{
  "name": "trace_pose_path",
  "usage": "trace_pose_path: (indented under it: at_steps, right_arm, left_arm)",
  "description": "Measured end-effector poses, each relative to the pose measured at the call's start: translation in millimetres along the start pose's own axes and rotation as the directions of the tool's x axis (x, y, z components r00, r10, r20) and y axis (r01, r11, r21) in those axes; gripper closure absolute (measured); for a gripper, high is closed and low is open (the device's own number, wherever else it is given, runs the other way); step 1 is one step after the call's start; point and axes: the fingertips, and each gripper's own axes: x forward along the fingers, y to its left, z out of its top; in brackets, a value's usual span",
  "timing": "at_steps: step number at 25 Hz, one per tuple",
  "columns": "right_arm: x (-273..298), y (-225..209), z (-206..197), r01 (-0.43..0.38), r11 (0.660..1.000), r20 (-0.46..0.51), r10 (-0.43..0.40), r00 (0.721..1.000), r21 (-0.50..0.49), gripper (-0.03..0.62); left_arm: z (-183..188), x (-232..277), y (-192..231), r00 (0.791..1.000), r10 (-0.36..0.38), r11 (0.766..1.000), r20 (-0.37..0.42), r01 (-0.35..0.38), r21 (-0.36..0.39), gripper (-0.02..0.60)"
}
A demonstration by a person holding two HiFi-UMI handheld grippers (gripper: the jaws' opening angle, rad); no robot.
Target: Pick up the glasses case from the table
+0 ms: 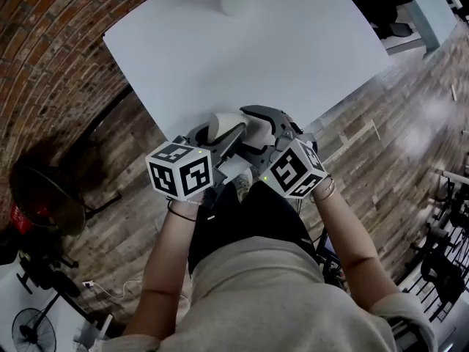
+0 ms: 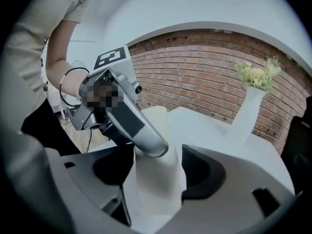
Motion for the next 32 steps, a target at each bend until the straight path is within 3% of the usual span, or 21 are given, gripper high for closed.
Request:
trace_pose_path:
  at_steps: [7,13,19,24,28,32]
  right_arm:
    - [-23.6,-13.6,7.2,0.106,0.988,0.045,-0.112,0.993,0.117,0.303]
    - [-48.8,-34.1,24.5,0.172,0.955,0.120,-0.206,0.971,0.243,0.326]
    - [-77.2,-53.8,43.3,0.239,0.905,0.170,-0.312,0.935,0.351,0.398]
    - [-97.7,-61.2,60.5,0.255,0.866,0.208,-0.370,0.906,0.430,0.467]
    - [-118.5,-68.8,79.4,0.279,0.829,0.270,-0.445,0.854,0.485,0.582]
    - [-139.0,-73.1,98.0,0.273,0.803,0.339,-0.496,0.800,0.530,0.594]
  left_arm:
    - [27.6,-18.2,-12.7,0.997,0.011,1.000,0.081,-0.013,0.023,0.430]
    - [58.8,-33.1,-25.5,0.983,0.010,0.999,0.184,-0.018,0.041,0.430]
    - [87.4,-53.6,-36.1,0.960,0.038,0.996,0.278,-0.059,0.065,0.430]
    - [104.6,-66.0,-51.6,0.943,0.008,0.994,0.333,-0.043,0.097,0.430]
    - [118.6,-76.3,-64.4,0.921,-0.010,0.991,0.389,-0.043,0.127,0.430]
    - [126.8,-84.4,-76.7,0.902,-0.049,0.987,0.430,-0.022,0.160,0.430]
